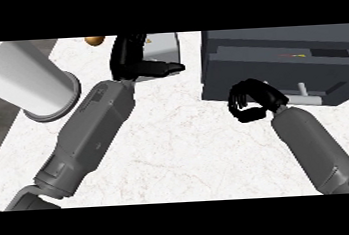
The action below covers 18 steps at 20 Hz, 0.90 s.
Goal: Pick up the cup, place it into the drawer and close the drawer
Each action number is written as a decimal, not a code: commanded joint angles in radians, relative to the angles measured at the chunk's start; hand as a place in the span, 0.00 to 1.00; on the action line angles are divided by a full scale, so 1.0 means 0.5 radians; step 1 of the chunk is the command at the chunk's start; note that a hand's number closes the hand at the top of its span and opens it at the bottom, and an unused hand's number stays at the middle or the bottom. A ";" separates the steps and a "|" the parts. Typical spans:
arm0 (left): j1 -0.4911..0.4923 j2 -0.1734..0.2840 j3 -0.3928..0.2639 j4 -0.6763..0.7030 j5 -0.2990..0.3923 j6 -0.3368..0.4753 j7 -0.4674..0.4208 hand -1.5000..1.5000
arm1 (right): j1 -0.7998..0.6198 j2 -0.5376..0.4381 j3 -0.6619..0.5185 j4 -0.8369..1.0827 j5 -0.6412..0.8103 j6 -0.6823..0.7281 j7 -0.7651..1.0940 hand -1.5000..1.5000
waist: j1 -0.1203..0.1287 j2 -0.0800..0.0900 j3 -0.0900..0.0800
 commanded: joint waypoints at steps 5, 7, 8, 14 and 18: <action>0.188 0.081 -0.019 -0.174 0.017 -0.127 0.019 0.00 | -0.459 -0.122 -0.351 0.469 -0.135 -0.138 -0.168 1.00 | 0.109 0.038 0.006; 0.180 0.137 -0.018 -0.226 0.028 -0.170 0.078 0.00 | -0.479 -0.186 -0.376 0.527 -0.124 -0.171 -0.147 1.00 | 0.122 0.035 0.006; 0.164 0.135 -0.036 -0.236 0.007 -0.141 0.085 0.00 | -0.554 -0.216 -0.410 0.513 -0.154 -0.136 -0.089 1.00 | 0.155 0.035 0.007; 0.259 0.159 -0.032 -0.266 0.037 -0.229 0.092 0.00 | -0.596 -0.294 -0.495 0.502 -0.257 -0.049 -0.099 1.00 | 0.183 0.058 0.004; 0.301 0.202 -0.053 -0.289 0.019 -0.271 0.090 0.00 | -0.579 -0.339 -0.504 0.464 -0.286 0.009 -0.101 1.00 | 0.223 0.064 0.004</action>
